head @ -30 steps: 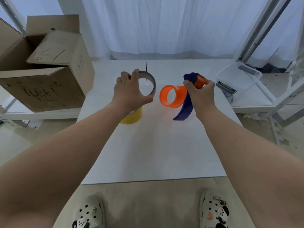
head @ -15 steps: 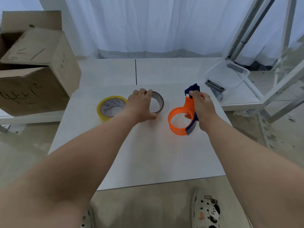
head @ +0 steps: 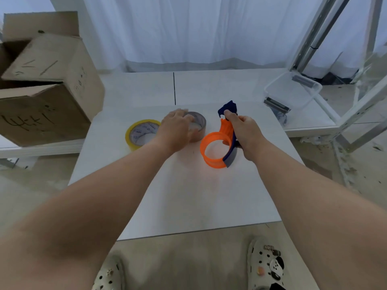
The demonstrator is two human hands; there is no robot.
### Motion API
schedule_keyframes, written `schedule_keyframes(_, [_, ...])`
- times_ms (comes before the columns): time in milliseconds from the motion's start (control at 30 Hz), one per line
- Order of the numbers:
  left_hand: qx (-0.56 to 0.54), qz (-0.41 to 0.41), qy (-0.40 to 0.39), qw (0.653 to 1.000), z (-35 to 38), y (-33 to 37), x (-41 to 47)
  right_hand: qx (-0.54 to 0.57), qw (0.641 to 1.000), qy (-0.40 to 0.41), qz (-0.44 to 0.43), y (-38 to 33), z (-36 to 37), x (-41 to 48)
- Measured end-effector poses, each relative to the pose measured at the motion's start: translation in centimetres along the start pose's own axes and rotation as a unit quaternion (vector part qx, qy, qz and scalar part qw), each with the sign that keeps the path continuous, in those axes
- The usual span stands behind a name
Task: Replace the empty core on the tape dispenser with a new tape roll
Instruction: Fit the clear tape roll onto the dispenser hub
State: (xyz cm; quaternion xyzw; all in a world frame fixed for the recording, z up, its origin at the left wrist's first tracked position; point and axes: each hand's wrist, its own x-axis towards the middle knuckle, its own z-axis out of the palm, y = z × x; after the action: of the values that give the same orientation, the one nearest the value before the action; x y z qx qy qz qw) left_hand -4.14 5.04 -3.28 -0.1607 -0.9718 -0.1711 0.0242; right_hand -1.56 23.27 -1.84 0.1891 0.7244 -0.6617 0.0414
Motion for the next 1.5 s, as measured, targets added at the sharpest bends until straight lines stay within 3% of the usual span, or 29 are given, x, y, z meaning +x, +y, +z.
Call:
schedule_keyframes(67, [-0.149, -0.034, 0.004, 0.988, -1.5, 0.4, -0.9, 0.002, 1.000, -0.010, -0.012, -0.5, 0.6, -0.1])
schedule_keyframes(167, [-0.343, -0.095, -0.091, 0.930, -3.5, 0.9, -2.6, 0.013, 0.999, -0.021, -0.031, -1.7, 1.7, -0.2])
schedule_keyframes(267, [-0.391, -0.125, -0.166, 0.897, -5.3, 0.2, -4.4, 0.046, 0.997, -0.026, -0.060, -3.2, 3.1, -0.6])
schedule_keyframes(367, [-0.414, -0.144, -0.153, 0.886, -6.8, -0.9, -5.4, 0.056, 0.996, -0.033, -0.061, -4.3, 4.5, -1.1])
schedule_keyframes(633, [-0.412, -0.190, 0.016, 0.891, -9.4, -3.3, -6.1, 0.048, 0.992, -0.113, -0.027, -5.0, 7.3, -2.5])
schedule_keyframes(867, [-0.428, -0.172, 0.054, 0.885, -8.7, -3.7, -5.5, 0.087, 0.985, -0.144, -0.038, -3.4, 6.8, -2.4])
schedule_keyframes(1033, [-0.422, -0.148, 0.051, 0.893, -8.1, -3.6, -5.0, 0.089, 0.980, -0.179, -0.016, -3.1, 5.8, -2.1])
schedule_keyframes(1167, [-0.406, -0.143, 0.038, 0.902, -7.2, -4.3, -5.0, 0.028, 0.982, -0.186, -0.004, -3.0, 5.3, -1.7])
schedule_keyframes(1367, [-0.290, -0.139, 0.022, 0.947, -5.8, -4.7, -4.8, -0.002, 0.989, -0.142, -0.024, -2.7, 5.9, -1.6])
schedule_keyframes(1500, [-0.212, -0.156, -0.043, 0.964, -5.3, -5.0, -4.8, -0.007, 0.994, -0.094, -0.057, -2.9, 5.9, -1.3])
